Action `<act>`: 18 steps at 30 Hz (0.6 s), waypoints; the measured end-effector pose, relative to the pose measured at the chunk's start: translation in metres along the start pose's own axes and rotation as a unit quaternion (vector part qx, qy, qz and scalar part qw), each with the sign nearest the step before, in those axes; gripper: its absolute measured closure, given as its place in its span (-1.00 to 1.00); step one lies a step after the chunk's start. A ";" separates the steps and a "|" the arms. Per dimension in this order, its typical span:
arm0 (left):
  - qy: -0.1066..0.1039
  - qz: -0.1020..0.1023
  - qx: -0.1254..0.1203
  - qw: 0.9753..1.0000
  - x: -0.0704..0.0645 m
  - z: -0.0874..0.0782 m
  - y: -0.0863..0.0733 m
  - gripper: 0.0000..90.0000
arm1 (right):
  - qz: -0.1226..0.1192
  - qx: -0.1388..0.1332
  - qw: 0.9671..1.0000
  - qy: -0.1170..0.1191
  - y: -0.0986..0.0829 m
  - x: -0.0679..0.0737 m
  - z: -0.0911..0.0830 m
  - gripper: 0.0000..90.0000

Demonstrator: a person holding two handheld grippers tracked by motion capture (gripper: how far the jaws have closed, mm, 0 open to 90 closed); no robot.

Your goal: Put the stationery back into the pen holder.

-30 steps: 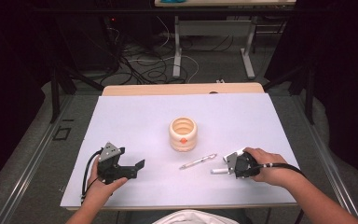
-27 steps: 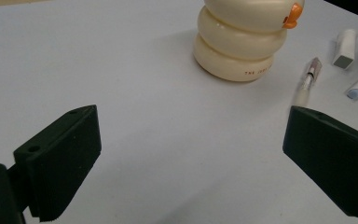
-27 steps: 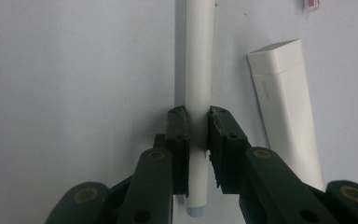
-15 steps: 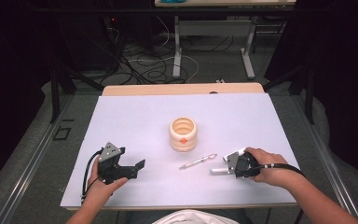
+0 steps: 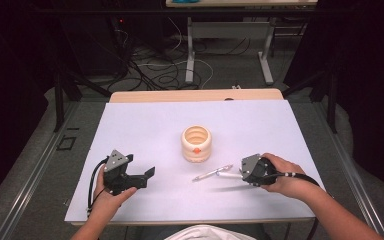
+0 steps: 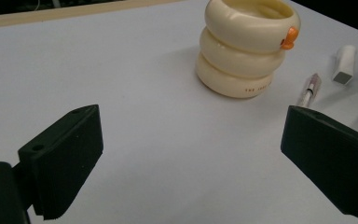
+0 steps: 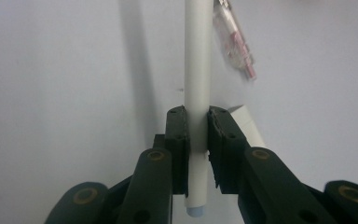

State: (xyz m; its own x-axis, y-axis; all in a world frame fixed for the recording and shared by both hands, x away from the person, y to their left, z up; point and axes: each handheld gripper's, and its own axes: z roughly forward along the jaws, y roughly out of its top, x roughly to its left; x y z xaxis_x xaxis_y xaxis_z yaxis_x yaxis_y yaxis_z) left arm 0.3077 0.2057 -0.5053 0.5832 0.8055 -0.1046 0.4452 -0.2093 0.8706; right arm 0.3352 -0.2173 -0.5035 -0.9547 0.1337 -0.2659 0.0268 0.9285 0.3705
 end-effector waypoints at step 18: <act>-0.031 0.010 -0.020 0.999 -0.020 0.001 0.017 -0.80 | 0.096 -0.117 0.988 -0.011 0.017 -0.008 -0.013 0.75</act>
State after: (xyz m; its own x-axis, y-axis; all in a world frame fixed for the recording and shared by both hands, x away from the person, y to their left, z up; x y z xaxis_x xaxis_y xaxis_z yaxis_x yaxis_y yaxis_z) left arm 0.3043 0.1857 -0.4887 0.6338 0.7649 -0.1152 0.4063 -0.2025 0.8910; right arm 0.3397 -0.2073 -0.4836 -0.9318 0.3094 -0.1897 0.1349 0.7804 0.6105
